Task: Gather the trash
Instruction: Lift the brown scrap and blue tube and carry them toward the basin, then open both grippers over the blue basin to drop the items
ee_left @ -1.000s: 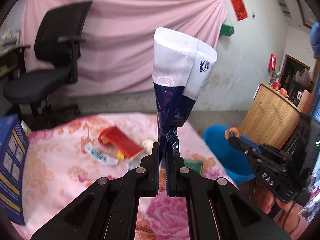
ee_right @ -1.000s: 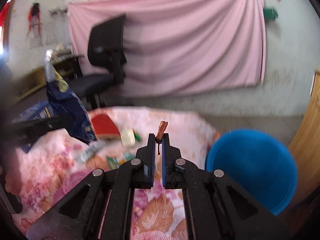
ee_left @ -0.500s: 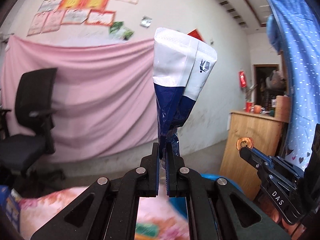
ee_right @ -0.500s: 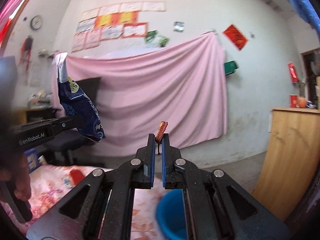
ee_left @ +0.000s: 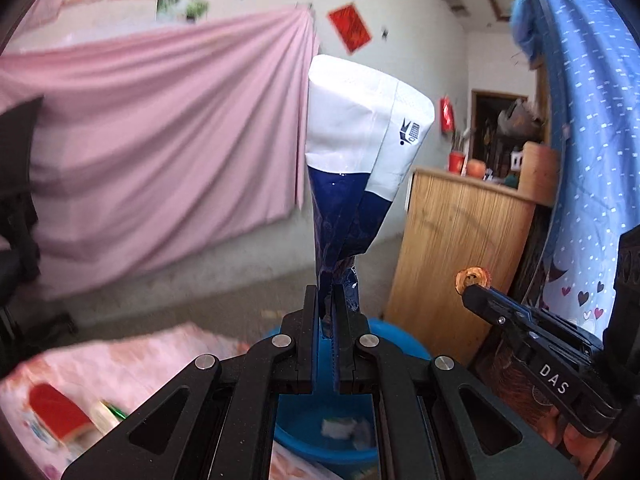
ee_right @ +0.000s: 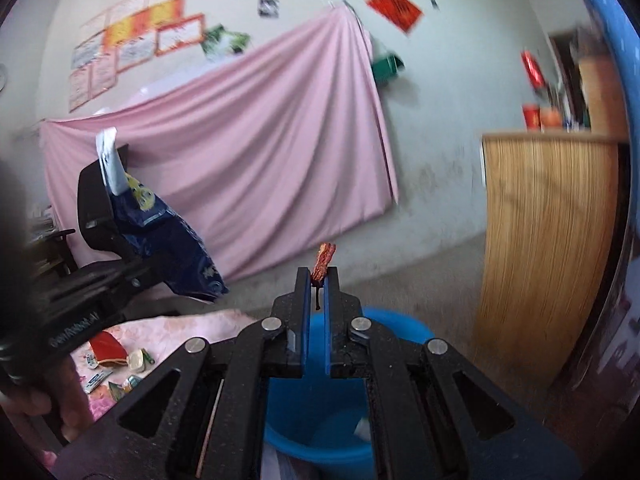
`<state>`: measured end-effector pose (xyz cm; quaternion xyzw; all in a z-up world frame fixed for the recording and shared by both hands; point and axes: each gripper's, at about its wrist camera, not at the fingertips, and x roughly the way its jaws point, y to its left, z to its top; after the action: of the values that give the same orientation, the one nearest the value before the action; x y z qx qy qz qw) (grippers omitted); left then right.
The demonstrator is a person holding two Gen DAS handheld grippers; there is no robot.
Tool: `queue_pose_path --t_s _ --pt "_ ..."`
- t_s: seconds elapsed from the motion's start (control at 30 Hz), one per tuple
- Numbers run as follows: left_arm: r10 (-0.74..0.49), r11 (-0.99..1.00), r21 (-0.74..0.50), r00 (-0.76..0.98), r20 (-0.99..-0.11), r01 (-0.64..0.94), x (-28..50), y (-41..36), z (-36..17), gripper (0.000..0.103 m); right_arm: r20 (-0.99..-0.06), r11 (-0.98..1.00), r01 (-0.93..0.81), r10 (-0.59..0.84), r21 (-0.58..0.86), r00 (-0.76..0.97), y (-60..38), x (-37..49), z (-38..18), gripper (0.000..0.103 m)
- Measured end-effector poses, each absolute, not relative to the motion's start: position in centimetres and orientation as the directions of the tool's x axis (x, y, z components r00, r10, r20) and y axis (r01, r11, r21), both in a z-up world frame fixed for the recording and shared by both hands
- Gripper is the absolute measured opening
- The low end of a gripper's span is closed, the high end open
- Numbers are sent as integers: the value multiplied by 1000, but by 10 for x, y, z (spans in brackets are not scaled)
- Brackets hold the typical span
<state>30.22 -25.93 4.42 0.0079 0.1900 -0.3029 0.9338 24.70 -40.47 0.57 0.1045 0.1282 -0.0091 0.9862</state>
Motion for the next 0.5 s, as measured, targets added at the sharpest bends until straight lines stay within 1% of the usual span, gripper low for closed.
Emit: queue_pose_path --t_s 0.07,0.27,0.33,0.5 --pt "-568 813 -146 711 -414 564 317 -267 37 3 -300 971 57 16 232 954 -414 250 -5 29" --pt "-556 813 -206 620 -554 544 347 -286 20 3 -400 959 59 59 277 915 -425 269 -27 29" --pt "-549 816 -221 593 -589 534 352 -288 15 3 -438 956 61 74 287 896 -424 277 -34 29" --pt "-503 839 -217 558 -660 499 363 -297 5 3 -488 955 60 94 291 868 -424 295 -46 30"
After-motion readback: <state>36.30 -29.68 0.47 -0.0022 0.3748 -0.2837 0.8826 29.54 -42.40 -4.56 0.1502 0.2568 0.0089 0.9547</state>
